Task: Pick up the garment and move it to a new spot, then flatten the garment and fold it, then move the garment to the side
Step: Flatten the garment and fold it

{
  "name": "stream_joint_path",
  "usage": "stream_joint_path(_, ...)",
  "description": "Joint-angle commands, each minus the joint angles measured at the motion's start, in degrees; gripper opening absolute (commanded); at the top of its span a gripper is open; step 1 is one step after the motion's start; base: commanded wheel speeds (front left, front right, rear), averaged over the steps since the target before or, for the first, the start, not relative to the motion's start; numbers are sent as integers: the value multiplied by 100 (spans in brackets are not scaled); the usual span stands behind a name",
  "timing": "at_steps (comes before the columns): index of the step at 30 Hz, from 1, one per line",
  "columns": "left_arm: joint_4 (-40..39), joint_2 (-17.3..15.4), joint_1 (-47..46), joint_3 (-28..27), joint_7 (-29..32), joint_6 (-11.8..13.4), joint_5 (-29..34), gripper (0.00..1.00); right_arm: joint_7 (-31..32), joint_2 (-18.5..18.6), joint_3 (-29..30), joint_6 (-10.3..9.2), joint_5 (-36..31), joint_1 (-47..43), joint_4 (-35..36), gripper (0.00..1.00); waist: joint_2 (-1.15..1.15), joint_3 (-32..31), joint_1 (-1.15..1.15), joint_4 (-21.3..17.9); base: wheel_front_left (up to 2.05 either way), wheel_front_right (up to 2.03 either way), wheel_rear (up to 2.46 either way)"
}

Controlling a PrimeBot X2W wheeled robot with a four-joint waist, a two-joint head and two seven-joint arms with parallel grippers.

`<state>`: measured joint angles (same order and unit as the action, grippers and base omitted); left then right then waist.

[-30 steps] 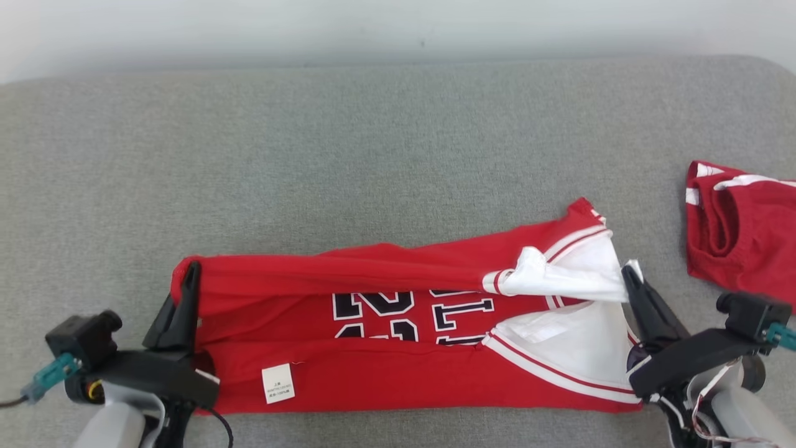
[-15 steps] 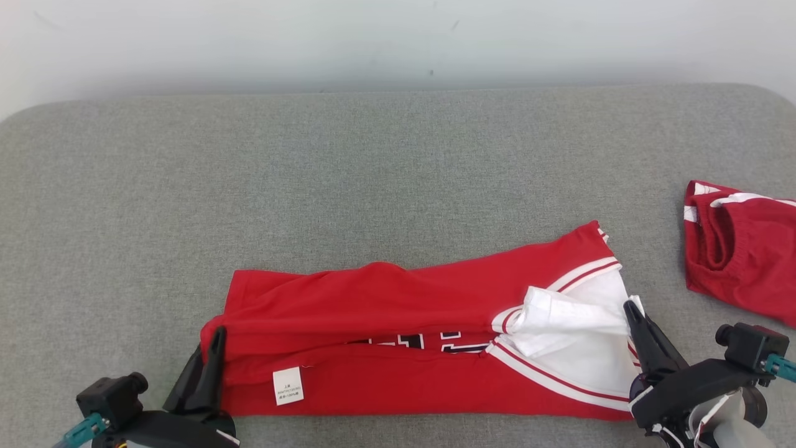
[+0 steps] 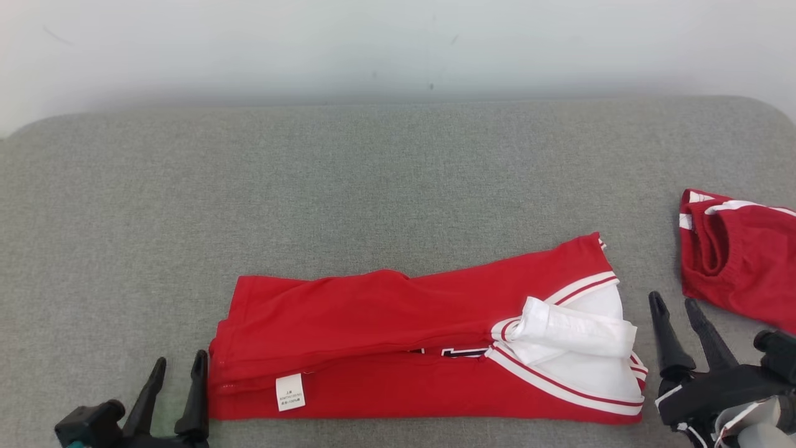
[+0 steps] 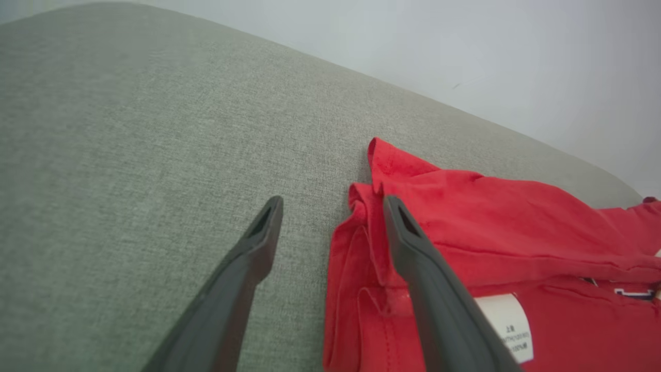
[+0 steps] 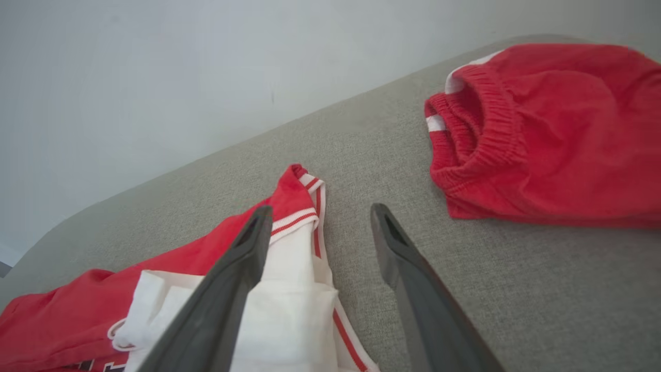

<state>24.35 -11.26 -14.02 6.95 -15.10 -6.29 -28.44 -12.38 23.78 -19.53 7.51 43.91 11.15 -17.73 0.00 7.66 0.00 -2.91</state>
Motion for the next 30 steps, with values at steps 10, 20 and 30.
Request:
stream_joint_path(10, -357, 598, 502, -728, -6, -14, 836, 100, 314, -167, -436, -4, -615, 168, 311, 100, 0, -102, 0, 236, 0, 0, 0)
stream_joint_path(20, -321, 765, 472, -958, -6, -103, 984, 100, 871, -200, -1075, -4, -934, 563, 252, 100, 0, -59, 0, 505, 0, 0, 0)
stream_joint_path(30, -378, 816, 341, -911, -6, -117, 813, 100, 1232, -158, -1004, -4, -1340, 341, 114, 25, 0, 92, 0, 553, 0, 0, 0)
